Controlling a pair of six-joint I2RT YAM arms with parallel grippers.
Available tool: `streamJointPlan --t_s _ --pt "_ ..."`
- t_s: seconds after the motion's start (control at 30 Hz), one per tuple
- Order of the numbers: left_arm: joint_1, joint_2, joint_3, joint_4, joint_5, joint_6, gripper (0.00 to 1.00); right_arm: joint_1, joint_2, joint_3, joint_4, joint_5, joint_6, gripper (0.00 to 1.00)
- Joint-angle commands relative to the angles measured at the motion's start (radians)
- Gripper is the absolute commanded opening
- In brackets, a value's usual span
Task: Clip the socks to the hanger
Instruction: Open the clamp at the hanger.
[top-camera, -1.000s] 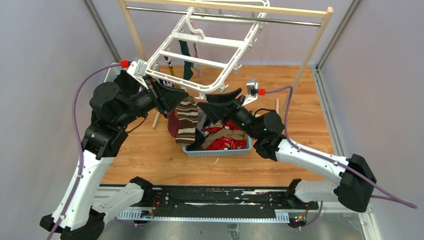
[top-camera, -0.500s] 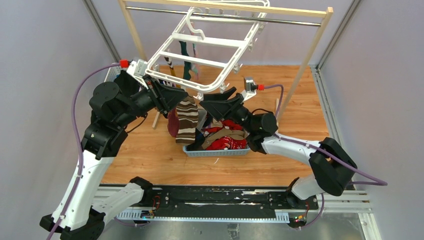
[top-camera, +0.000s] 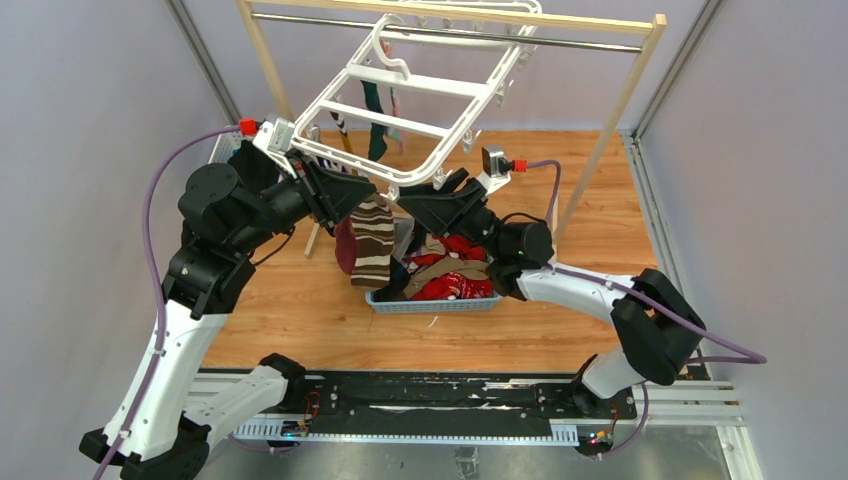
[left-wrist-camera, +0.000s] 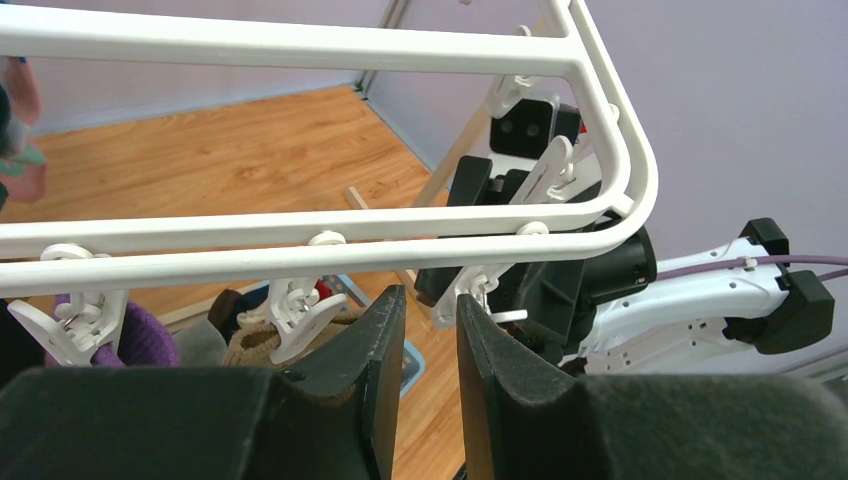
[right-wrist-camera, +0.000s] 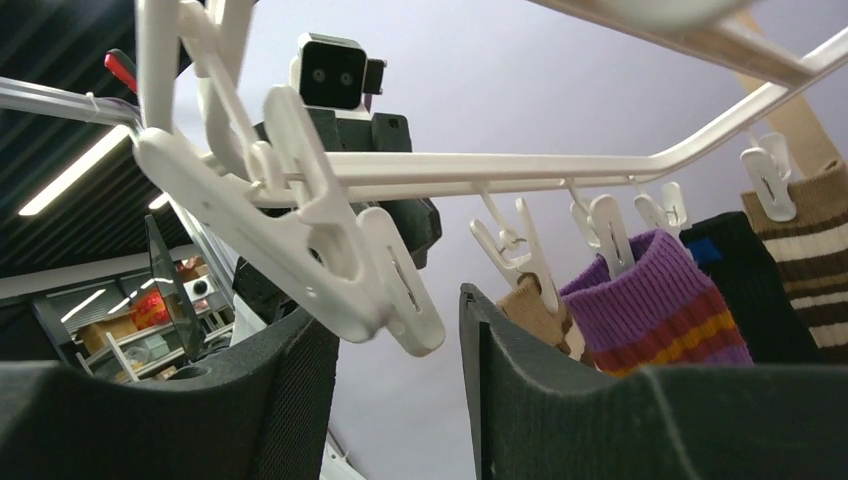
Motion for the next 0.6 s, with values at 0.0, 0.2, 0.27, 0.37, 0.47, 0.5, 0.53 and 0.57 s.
streamJointPlan --t_s 0.0,0.2,0.27,0.37,0.47,0.5,0.53,0.57 --pt "0.002 0.0 0.033 -0.012 0.002 0.013 0.29 -0.012 0.021 0.034 0.065 -0.026 0.03 0.45" --pt "0.002 -0.001 0.033 -0.012 0.004 0.013 0.29 -0.01 0.043 0.041 0.066 -0.038 0.036 0.45" --pt "0.002 -0.001 0.032 -0.011 0.005 0.011 0.29 -0.008 0.055 0.05 0.066 -0.037 0.037 0.47" --pt "0.002 -0.002 0.034 -0.012 0.005 0.011 0.29 -0.006 0.069 0.062 0.065 -0.03 0.043 0.49" --pt "0.002 -0.003 0.038 -0.015 0.005 0.012 0.29 -0.004 0.083 0.078 0.065 -0.025 0.046 0.5" --pt "0.002 -0.003 0.039 -0.015 0.005 0.012 0.29 -0.003 0.087 0.082 0.065 -0.024 0.045 0.5" --pt "0.002 -0.003 0.039 -0.016 0.005 0.012 0.29 -0.001 0.09 0.085 0.065 -0.023 0.044 0.5" --pt "0.002 -0.003 0.039 -0.017 0.005 0.012 0.29 0.001 0.093 0.091 0.065 -0.022 0.044 0.5"
